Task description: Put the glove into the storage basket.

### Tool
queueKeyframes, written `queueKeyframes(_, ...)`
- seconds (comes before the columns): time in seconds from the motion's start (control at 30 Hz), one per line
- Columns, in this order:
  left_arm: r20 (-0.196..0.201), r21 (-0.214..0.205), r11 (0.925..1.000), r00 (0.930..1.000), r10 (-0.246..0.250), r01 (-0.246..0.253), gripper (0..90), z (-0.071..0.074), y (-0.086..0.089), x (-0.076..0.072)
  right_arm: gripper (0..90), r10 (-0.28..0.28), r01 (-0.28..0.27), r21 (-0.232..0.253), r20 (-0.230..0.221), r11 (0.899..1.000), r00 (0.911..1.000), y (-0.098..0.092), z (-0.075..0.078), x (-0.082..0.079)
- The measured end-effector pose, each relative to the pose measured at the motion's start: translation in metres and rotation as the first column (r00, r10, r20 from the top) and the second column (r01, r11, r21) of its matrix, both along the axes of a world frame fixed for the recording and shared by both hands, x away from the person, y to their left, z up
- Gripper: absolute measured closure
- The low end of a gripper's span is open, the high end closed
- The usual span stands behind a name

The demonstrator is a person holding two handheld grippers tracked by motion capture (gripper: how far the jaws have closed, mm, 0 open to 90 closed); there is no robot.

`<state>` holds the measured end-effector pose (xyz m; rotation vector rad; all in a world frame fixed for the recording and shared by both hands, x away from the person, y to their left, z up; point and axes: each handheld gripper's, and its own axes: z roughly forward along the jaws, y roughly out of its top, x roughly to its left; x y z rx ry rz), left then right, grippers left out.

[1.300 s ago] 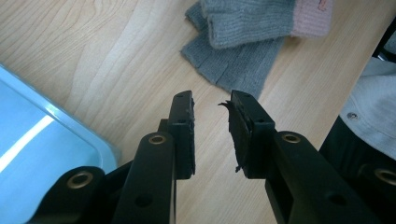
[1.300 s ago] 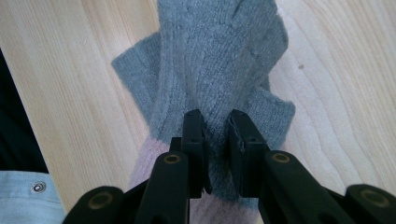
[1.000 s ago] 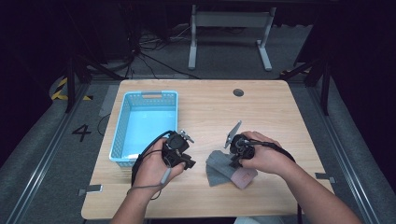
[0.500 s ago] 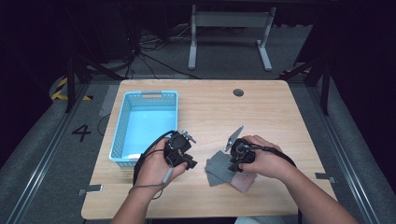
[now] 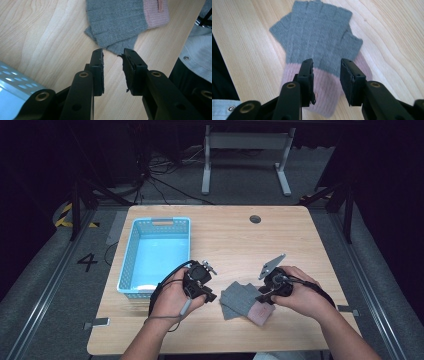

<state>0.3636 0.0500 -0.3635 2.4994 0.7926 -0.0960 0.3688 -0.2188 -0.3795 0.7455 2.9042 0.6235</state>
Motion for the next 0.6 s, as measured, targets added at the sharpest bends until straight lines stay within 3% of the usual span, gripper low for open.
queueKeyframes(0.33, -0.017, 0.013, 0.9998, 0.9997, -0.016, 0.017, 71.6, -0.006, -0.006, 0.000, 63.4, -0.044, 0.044, 0.024, 0.005, 0.999, 0.9990, -0.026, -0.001, -0.013)
queueKeyframes(0.6, -0.037, 0.030, 0.9989, 0.9987, -0.035, 0.036, 71.7, -0.012, -0.011, 0.001, 63.3, -0.080, 0.080, -0.006, -0.036, 0.997, 0.9961, -0.045, -0.019, -0.018)
